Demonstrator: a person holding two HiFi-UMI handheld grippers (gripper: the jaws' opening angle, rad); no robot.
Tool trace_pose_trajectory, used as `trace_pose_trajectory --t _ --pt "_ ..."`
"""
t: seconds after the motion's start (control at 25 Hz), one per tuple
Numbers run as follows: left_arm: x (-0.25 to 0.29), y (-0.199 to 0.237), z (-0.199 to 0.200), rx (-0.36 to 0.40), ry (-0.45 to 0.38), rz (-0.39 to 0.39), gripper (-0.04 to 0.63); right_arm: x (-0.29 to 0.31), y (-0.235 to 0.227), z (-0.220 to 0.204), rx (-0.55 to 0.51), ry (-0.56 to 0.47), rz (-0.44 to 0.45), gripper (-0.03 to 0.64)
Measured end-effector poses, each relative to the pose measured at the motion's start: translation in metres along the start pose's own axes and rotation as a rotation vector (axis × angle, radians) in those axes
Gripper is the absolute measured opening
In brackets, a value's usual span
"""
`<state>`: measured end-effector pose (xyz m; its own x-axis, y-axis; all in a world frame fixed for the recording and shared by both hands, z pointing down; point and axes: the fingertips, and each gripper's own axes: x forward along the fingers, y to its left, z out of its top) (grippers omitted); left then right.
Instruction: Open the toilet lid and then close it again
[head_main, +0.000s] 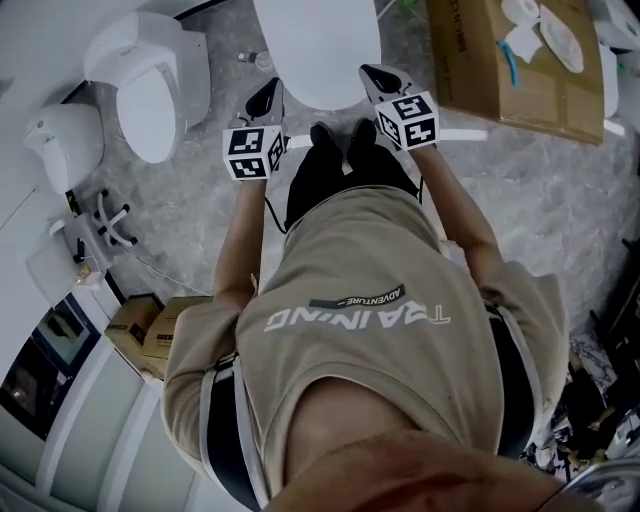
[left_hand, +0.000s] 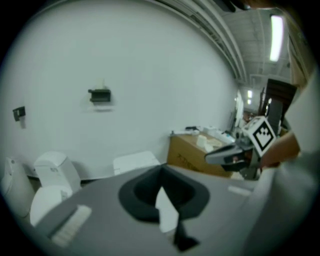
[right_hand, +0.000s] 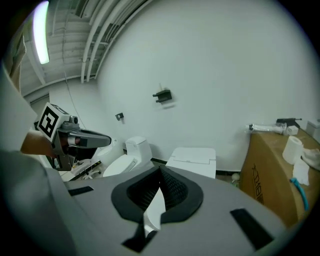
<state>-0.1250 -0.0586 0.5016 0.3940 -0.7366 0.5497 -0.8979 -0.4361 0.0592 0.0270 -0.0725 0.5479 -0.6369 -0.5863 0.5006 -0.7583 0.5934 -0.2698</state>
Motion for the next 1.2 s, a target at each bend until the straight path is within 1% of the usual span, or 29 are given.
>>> trace_pose_trajectory --t 0.12,0.4,0.56,0.64,0.76,0.88,1.04,1.2 --pt "0.018 0.011 -0.036 -0.014 0.064 -0.026 0.003 0.016 0.000 -0.035 0.026 0.086 -0.007 0.011" --pt "0.061 0.012 -0.144 -0.047 0.251 -0.106 0.003 0.035 0.000 -0.135 0.136 0.283 -0.065 0.011" --pt "0.085 0.003 -0.207 -0.068 0.349 -0.152 0.003 0.056 0.002 -0.197 0.168 0.385 -0.088 0.011" --pt "0.094 -0.006 -0.235 -0.076 0.391 -0.174 0.003 0.067 0.002 -0.223 0.189 0.417 -0.095 0.011" --pt "0.106 -0.021 -0.277 -0.126 0.448 -0.198 0.003 0.081 0.003 -0.262 0.186 0.475 -0.091 0.011" --pt "0.116 -0.028 -0.320 -0.175 0.507 -0.200 0.003 0.096 0.002 -0.298 0.177 0.524 -0.079 0.011" --pt "0.128 -0.022 -0.371 -0.203 0.571 -0.205 0.003 0.110 -0.001 -0.345 0.175 0.591 -0.068 0.011" --pt "0.147 -0.010 -0.408 -0.226 0.603 -0.194 0.003 0.124 -0.004 -0.376 0.108 0.633 -0.050 0.011"
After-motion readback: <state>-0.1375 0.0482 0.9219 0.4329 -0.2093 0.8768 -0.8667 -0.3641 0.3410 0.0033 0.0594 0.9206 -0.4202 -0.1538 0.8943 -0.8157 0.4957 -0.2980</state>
